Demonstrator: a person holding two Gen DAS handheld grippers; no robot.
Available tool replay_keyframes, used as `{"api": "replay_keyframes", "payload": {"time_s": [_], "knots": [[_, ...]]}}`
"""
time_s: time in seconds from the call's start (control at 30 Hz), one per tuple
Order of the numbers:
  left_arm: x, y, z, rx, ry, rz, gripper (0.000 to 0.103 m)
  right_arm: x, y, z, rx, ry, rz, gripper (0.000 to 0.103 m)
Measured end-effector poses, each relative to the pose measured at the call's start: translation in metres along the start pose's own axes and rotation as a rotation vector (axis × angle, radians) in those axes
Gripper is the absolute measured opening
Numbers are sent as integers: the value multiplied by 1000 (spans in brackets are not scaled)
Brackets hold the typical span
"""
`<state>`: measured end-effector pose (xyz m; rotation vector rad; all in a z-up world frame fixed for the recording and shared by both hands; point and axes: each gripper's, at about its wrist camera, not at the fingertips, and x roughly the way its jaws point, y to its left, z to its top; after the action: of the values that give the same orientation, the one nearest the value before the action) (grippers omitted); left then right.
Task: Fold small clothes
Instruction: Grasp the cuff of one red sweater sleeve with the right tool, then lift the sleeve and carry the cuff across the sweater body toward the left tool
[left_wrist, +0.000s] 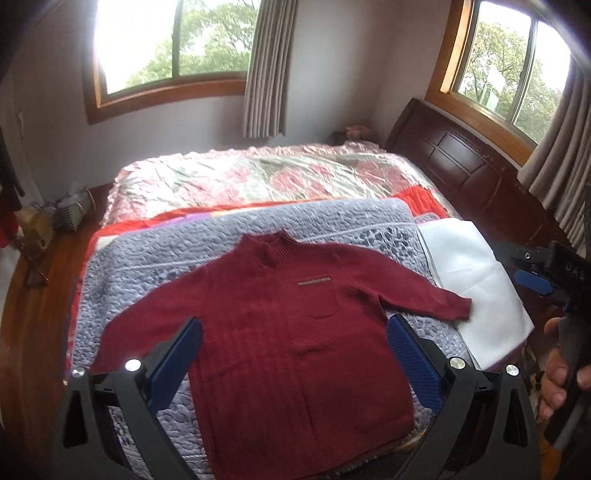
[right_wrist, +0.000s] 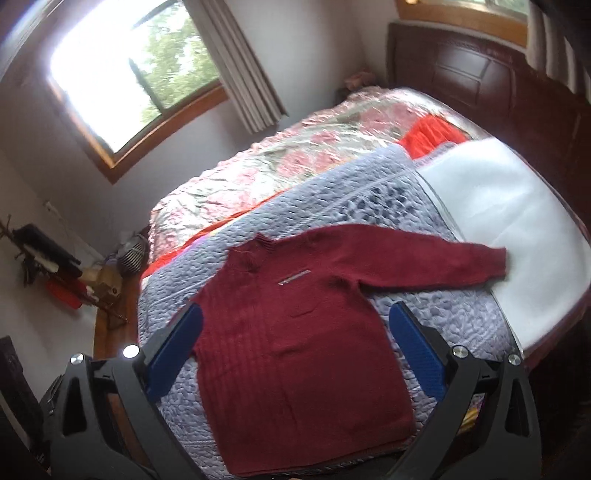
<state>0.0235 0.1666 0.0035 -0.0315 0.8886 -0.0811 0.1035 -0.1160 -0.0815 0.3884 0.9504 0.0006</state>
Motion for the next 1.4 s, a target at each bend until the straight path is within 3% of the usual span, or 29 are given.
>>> {"api": "replay_keyframes", "payload": {"time_s": [0.13,0.23,0.3,0.47,0.67,0.83,0.97,1.03,1.1,1.37,1.4], "knots": [[58,-20,4,29,98,-53,99,30,-93,9,161,-33,-112,100],[95,-35,9,13,153,-115,99,57,-166,6,299,-16,-108,91],[115,-50,13,25,171,-115,99,80,-214,1,401,20,-95,54],[159,-88,19,38,234,-178,99,138,-327,-24,684,39,35,13],[202,-120,8,37,308,-192,99,210,-411,-50,908,16,139,11],[229,-133,-12,47,369,-171,99,257,-450,-61,1027,4,182,15],[243,-139,-28,50,416,-155,99,278,-461,-63,1051,-8,215,16],[248,-141,-31,50,430,-154,99,285,-462,-63,1059,-9,220,23],[250,-145,-34,56,432,-153,99,291,-465,-63,1068,-11,204,37],[251,-149,-39,71,449,-151,99,310,-466,-58,1078,-18,232,37],[251,-148,-40,72,450,-150,99,310,-466,-57,1073,-23,238,31]]}}
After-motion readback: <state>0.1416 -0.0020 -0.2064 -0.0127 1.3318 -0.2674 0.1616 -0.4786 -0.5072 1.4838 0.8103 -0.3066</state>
